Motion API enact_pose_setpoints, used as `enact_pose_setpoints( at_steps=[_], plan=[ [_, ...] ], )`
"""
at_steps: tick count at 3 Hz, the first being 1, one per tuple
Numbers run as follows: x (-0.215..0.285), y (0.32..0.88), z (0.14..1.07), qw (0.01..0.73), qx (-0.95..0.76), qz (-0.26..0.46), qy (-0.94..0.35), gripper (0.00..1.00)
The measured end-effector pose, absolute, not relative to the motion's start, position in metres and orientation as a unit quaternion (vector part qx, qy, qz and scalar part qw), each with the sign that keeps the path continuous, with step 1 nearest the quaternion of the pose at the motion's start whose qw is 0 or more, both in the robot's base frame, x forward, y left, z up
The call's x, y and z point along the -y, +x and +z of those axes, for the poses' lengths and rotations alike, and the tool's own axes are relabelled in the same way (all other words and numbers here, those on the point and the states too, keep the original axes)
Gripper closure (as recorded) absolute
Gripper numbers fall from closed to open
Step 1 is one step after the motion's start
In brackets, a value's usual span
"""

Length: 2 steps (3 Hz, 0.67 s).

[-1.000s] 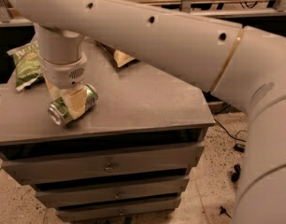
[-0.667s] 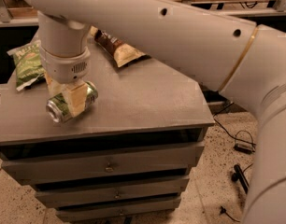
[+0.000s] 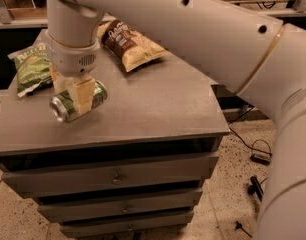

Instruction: Pick green can

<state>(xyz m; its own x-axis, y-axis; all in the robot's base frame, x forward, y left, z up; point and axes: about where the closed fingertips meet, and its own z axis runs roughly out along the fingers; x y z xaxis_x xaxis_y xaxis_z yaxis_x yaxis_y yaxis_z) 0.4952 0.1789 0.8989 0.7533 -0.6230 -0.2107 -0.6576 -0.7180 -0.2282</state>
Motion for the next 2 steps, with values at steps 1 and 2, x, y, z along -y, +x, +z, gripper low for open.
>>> enact_pose_setpoints(
  at_steps=[1,2],
  plan=[
    [-0.174,0.507,0.919,0.171,-0.36,0.072,-0.914,0.9],
    [-0.163,0.52,0.95,0.207,-0.377,0.085,-0.899,0.9]
  ],
)
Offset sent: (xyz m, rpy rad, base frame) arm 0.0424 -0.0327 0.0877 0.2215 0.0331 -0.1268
